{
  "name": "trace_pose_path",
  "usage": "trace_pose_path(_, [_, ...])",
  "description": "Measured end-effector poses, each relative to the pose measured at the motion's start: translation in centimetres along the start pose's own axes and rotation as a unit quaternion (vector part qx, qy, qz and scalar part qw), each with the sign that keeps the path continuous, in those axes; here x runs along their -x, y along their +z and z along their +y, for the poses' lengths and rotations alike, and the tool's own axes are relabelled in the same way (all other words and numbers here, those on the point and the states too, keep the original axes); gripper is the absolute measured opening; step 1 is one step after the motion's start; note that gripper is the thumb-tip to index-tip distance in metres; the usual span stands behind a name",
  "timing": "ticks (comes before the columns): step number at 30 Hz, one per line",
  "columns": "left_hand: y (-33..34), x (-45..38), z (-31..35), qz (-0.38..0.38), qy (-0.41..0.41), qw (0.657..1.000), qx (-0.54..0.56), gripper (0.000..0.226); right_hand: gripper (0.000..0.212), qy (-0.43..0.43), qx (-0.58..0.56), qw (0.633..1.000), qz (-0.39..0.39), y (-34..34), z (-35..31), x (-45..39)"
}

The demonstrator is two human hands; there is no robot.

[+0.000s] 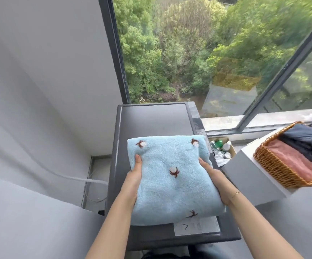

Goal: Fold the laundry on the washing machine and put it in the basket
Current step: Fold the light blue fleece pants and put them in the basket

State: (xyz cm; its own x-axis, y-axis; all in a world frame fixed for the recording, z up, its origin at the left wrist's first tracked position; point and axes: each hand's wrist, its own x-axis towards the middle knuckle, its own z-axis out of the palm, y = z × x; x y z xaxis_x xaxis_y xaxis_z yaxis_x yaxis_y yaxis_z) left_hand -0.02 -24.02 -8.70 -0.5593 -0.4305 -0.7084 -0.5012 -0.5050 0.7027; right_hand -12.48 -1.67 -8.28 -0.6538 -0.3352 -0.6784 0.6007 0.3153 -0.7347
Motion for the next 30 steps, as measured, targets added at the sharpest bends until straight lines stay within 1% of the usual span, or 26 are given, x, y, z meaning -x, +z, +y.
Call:
trace_pose_path(2, [1.0, -0.7, 0.0, 0.006, 0.003, 0.999, -0.040, 0.130, 0.067, -0.015, -0.030, 0.999, 0.043, -1.4, 0.4, 1.1])
trace_pose_path(3, [2.0, -0.8, 0.0, -0.002, 0.011, 0.998, -0.055, 0.132, 0.065, -0.025, -0.039, 0.997, 0.061, -2.3, 0.4, 1.7])
trace_pose_path(6, [4.9, 0.1, 0.6, -0.014, 0.030, 0.997, -0.072, 0.132, 0.046, -0.054, -0.050, 0.993, 0.092, -4.6, 0.0, 3.4])
trace_pose_path(8, [7.3, 1.3, 0.5, -0.039, 0.043, 0.996, -0.065, 0.120, 0.043, -0.075, -0.053, 0.990, 0.106, -6.8, -0.3, 4.3])
trace_pose_path(10, [9.3, 2.6, 0.5, -0.060, 0.050, 0.995, -0.055, 0.103, 0.043, -0.089, -0.055, 0.989, 0.107, -8.4, -0.6, 4.8])
trace_pose_path(11, [11.5, 3.2, 0.1, -0.079, 0.055, 0.994, -0.053, 0.093, 0.041, -0.098, -0.067, 0.987, 0.111, -10.4, -0.5, 5.3])
trace_pose_path(13, [14.0, 4.1, -0.1, -0.099, 0.074, 0.992, -0.038, 0.068, 0.039, -0.114, -0.088, 0.984, 0.106, -13.0, -0.1, 5.4])
trace_pose_path(14, [15.9, 4.4, -0.6, -0.113, 0.076, 0.990, -0.036, 0.065, 0.039, -0.120, -0.099, 0.982, 0.103, -14.9, 0.1, 5.7])
trace_pose_path(16, [19.5, 4.5, -1.6, -0.130, 0.077, 0.988, -0.036, 0.068, 0.034, -0.131, -0.125, 0.978, 0.099, -18.6, 0.7, 6.0])
trace_pose_path(17, [21.6, 4.8, -2.4, -0.134, 0.080, 0.987, -0.036, 0.073, 0.031, -0.130, -0.131, 0.978, 0.102, -21.0, 1.2, 6.1])
trace_pose_path(19, [25.8, 4.9, -4.4, -0.128, 0.067, 0.989, -0.038, 0.094, 0.031, -0.129, -0.135, 0.976, 0.109, -25.7, 2.1, 6.3])
trace_pose_path(21, [30.6, 5.0, -6.5, -0.114, 0.067, 0.990, -0.052, 0.106, 0.037, -0.120, -0.136, 0.977, 0.116, -30.8, 3.0, 6.3])
trace_pose_path(22, [31.6, 5.0, -7.2, -0.110, 0.064, 0.990, -0.055, 0.109, 0.038, -0.117, -0.131, 0.978, 0.116, -31.8, 3.1, 6.4])
trace_pose_path(24, [35.9, 5.6, -8.6, -0.123, 0.059, 0.989, -0.054, 0.113, 0.036, -0.108, -0.131, 0.978, 0.123, -36.4, 3.5, 6.5])
trace_pose_path(26, [39.0, 5.5, -10.0, -0.121, 0.054, 0.989, -0.067, 0.121, 0.034, -0.093, -0.119, 0.980, 0.132, -39.8, 3.6, 6.5])
trace_pose_path(30, [45.4, 4.2, -13.2, -0.107, 0.004, 0.993, -0.049, 0.121, 0.038, -0.069, -0.069, 0.988, 0.121, -47.0, 3.1, 5.1])
